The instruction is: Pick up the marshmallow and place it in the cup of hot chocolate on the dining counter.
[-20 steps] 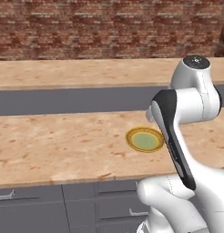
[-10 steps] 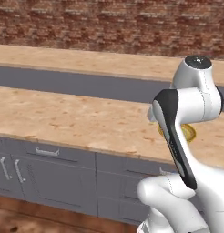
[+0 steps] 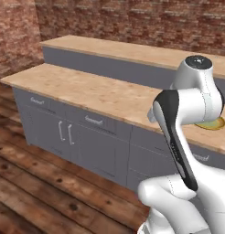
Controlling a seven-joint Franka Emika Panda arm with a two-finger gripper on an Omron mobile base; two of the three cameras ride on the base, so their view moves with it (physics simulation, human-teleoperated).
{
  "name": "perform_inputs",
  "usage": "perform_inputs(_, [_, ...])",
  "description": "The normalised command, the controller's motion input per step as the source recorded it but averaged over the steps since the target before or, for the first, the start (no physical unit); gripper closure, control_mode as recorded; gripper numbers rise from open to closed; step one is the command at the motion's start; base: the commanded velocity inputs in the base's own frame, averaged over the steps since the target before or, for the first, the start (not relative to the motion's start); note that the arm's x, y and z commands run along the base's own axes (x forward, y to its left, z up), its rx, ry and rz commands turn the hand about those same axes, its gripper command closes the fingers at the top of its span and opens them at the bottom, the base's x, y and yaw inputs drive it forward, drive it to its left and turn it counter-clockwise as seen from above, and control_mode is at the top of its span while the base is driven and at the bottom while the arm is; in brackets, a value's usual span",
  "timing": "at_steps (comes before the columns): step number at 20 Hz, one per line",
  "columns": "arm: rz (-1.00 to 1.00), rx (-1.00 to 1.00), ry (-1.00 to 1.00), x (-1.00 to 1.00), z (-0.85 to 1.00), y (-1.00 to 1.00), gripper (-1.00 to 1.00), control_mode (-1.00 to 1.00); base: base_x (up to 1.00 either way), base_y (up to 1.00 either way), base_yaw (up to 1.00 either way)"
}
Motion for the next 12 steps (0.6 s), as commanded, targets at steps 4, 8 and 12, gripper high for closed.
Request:
perform_inputs(4, [0.00,0.00,0.00,0.00,0.00,0.00,1.00,1.00,-0.60,0.16,0.51])
perform_inputs(8, [0.00,0.00,0.00,0.00,0.00,0.00,1.00,1.00,-0.13,0.15,0.65])
perform_inputs(12, [0.00,0.00,0.00,0.00,0.00,0.00,1.00,1.00,0.00,0.01,0.89])
